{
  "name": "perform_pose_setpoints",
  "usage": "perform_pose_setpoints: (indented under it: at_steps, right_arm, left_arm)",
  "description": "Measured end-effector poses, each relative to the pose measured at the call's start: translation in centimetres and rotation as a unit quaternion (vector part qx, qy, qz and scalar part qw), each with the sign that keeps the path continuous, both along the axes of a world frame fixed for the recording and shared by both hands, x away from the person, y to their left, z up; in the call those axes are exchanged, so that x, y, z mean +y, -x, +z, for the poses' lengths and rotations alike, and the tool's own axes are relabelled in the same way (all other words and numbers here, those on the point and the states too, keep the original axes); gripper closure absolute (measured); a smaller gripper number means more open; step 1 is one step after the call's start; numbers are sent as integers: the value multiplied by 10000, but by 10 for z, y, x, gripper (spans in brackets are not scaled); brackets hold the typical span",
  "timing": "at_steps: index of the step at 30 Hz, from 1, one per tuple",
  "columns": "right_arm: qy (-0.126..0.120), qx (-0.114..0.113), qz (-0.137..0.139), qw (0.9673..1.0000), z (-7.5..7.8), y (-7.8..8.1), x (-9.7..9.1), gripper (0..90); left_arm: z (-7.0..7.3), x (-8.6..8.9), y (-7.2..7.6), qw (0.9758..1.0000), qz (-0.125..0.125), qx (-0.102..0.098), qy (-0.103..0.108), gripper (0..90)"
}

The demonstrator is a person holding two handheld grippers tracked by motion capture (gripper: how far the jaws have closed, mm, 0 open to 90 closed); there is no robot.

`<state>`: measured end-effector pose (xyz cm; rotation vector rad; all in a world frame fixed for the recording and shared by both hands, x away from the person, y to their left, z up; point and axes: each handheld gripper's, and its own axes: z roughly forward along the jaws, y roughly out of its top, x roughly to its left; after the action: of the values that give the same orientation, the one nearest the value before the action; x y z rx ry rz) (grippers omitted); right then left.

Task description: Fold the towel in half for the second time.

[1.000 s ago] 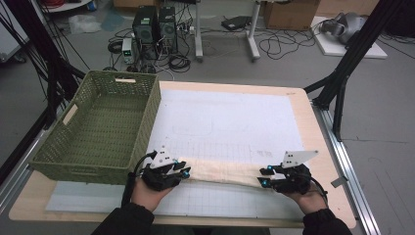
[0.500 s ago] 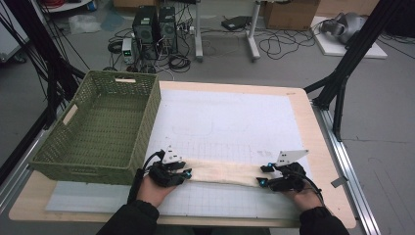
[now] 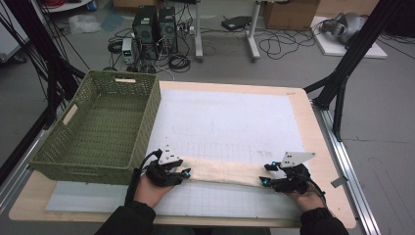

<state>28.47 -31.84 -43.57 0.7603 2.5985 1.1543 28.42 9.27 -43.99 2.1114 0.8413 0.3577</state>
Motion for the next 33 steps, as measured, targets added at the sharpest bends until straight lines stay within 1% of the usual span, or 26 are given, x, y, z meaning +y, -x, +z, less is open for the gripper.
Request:
perform_pose_setpoints:
  at_steps: [1,2,5,7,10,12,13,14,16,18,19,21,23,31,33]
  right_arm:
    - [82,20,29,10000,-2,-1,2,470]
    - [125,8,34,9999,-4,0,3,470]
    - [137,-27,-2,9999,-5,0,3,470]
    - [87,-21,-33,10000,-6,1,3,467]
    - [82,-84,-55,9999,-5,3,3,450]
    - [-12,-117,-77,9999,-3,3,3,436]
    - [-68,-114,-95,9999,-2,4,2,426]
    - [-116,-121,-95,9998,-2,4,2,411]
    - [-139,-102,-63,9998,-2,4,1,402]
    - [-140,-160,-50,9998,-1,5,1,394]
    - [-179,-163,-67,9997,0,5,1,388]
    - [-256,-198,-95,9994,2,4,-1,380]
    - [-318,-166,-133,9993,2,3,-2,362]
    - [-355,-217,-214,9989,4,3,-2,356]
    - [-331,-187,-247,9990,4,3,-3,357]
  left_arm:
    - [-2,-1,0,10000,-34,23,-42,545]
    - [-3,-1,0,10000,-65,-2,-59,543]
    - [-3,-1,-1,9999,-96,-3,-60,539]
    - [-3,0,0,9999,-123,-11,-20,526]
    - [-3,2,1,9998,-170,-83,12,525]
    - [-2,2,1,9998,-174,-98,87,520]
    - [-1,3,1,9997,-197,-123,93,514]
    - [0,3,1,9996,-209,-143,149,511]
    - [2,4,3,9993,-256,-169,230,490]
    - [4,4,5,9989,-311,-204,270,484]
    - [5,4,6,9988,-326,-210,295,479]
    - [5,4,7,9987,-338,-222,300,466]
    - [5,5,7,9987,-344,-217,309,458]
    - [6,6,7,9984,-349,-223,378,446]
    - [6,6,7,9984,-352,-222,387,446]
